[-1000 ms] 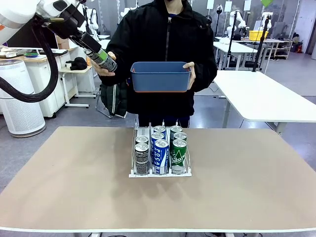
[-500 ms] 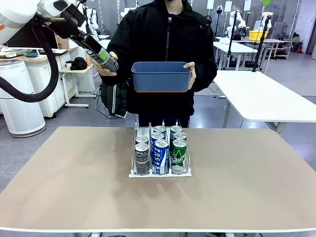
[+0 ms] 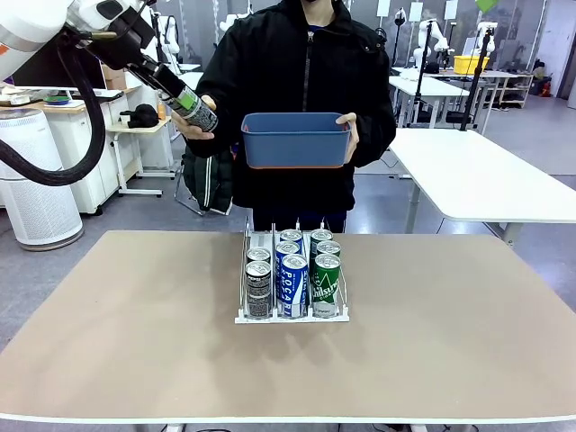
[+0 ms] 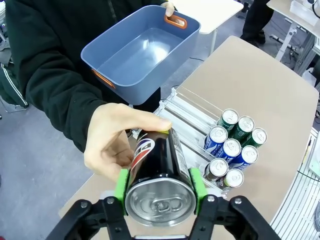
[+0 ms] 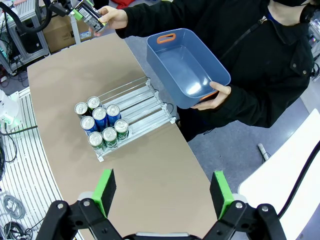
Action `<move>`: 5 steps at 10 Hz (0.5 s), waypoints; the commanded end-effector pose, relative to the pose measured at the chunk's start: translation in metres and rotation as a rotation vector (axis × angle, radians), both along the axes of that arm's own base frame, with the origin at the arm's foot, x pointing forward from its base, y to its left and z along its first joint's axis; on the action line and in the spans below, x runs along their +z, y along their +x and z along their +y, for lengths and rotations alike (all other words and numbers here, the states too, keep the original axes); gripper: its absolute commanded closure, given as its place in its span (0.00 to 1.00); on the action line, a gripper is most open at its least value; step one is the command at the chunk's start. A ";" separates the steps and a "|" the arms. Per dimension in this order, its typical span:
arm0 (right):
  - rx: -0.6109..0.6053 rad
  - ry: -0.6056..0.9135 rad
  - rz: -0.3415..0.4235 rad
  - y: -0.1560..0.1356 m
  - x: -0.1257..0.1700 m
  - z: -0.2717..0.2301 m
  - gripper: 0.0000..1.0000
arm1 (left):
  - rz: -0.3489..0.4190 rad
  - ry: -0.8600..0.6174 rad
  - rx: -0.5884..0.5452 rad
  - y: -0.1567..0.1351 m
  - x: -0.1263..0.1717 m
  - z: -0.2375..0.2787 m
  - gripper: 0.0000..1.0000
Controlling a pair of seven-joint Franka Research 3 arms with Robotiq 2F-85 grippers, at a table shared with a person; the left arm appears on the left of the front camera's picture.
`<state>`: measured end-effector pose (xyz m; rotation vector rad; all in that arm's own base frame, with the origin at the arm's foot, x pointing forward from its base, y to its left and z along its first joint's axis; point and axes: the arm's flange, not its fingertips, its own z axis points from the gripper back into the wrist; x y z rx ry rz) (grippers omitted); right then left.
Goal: Fill the beverage cans into the dispenser.
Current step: Pick up the Pepsi coke handed by the human.
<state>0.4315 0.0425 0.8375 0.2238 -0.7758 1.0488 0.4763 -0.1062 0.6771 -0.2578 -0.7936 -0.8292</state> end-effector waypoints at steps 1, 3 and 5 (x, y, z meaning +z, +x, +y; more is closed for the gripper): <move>0.002 0.002 -0.002 0.000 0.000 0.001 0.00 | 0.000 0.011 0.049 -0.001 0.000 0.001 0.98; 0.002 0.002 -0.002 0.000 0.000 0.001 0.00 | 0.001 0.027 0.055 -0.002 0.001 0.001 1.00; 0.002 0.002 -0.002 0.000 0.000 0.001 0.00 | 0.003 0.039 0.076 -0.003 0.000 0.001 0.62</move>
